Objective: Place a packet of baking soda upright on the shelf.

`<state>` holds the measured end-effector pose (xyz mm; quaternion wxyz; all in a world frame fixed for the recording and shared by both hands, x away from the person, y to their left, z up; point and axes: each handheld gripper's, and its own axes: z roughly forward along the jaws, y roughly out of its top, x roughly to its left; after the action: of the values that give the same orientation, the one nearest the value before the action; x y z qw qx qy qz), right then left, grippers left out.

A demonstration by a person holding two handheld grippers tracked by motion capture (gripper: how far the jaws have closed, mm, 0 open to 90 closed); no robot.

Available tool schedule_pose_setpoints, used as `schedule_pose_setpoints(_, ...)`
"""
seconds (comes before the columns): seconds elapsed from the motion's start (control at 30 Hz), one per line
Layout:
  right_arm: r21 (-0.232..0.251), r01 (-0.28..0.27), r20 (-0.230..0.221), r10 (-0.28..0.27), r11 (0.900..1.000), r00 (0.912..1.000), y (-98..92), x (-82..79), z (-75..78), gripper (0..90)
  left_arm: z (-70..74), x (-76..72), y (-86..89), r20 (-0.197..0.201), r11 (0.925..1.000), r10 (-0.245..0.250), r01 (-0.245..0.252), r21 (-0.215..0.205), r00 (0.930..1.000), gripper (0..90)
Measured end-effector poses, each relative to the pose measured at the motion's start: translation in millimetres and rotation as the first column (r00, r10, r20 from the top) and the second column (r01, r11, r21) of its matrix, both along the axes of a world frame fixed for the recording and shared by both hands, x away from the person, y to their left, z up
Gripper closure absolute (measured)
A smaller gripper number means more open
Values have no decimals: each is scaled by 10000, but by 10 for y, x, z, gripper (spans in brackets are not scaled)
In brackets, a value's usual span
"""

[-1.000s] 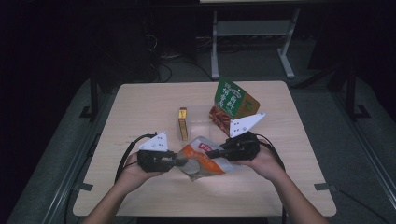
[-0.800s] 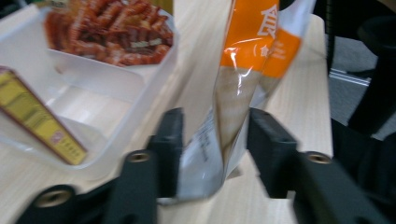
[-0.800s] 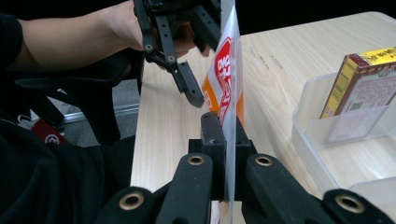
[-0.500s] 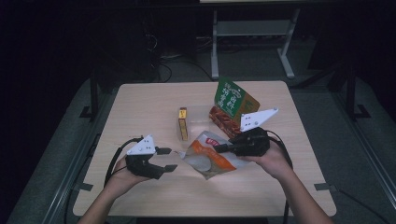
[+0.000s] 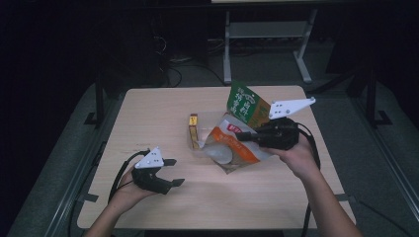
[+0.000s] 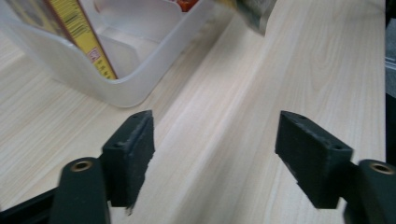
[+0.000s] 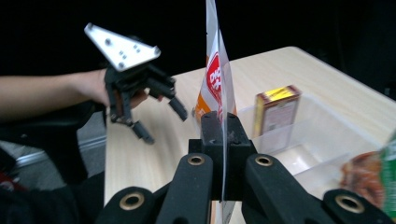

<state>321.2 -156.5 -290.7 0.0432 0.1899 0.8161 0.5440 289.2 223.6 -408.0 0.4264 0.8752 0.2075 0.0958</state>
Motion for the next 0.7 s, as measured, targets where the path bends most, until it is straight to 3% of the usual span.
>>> schedule_pose_setpoints(0.13, -55, 388, 52, -388, 9992, 9992, 8, 55, 71, 900, -12, 12, 1, 16, 9999, 110, -110, -21, 9999, 217)
schedule_pose_setpoints(0.23, -74, 891, 46, -890, 9960, 9960, 42, 137, 148, 900, -21, 28, 7, -43, 9996, 83, -82, 287, 10000, 203)
schedule_pose_setpoints(0.33, -85, 1181, 54, -1181, 9930, 9930, 62, 182, 186, 900, -36, 38, 4, -34, 9995, 82, -81, 302, 10000, 197)
schedule_pose_setpoints(0.47, -13, 1907, -19, -1907, 9816, 9816, 127, 312, 263, 900, -50, 43, 0, -96, 9994, 124, -121, 312, 9999, 194)
schedule_pose_setpoints(0.7, -70, 2430, -36, -2431, 9700, 9700, 283, 451, 310, 900, -56, 43, 1, -112, 9992, 127, -122, 374, 9999, 193)
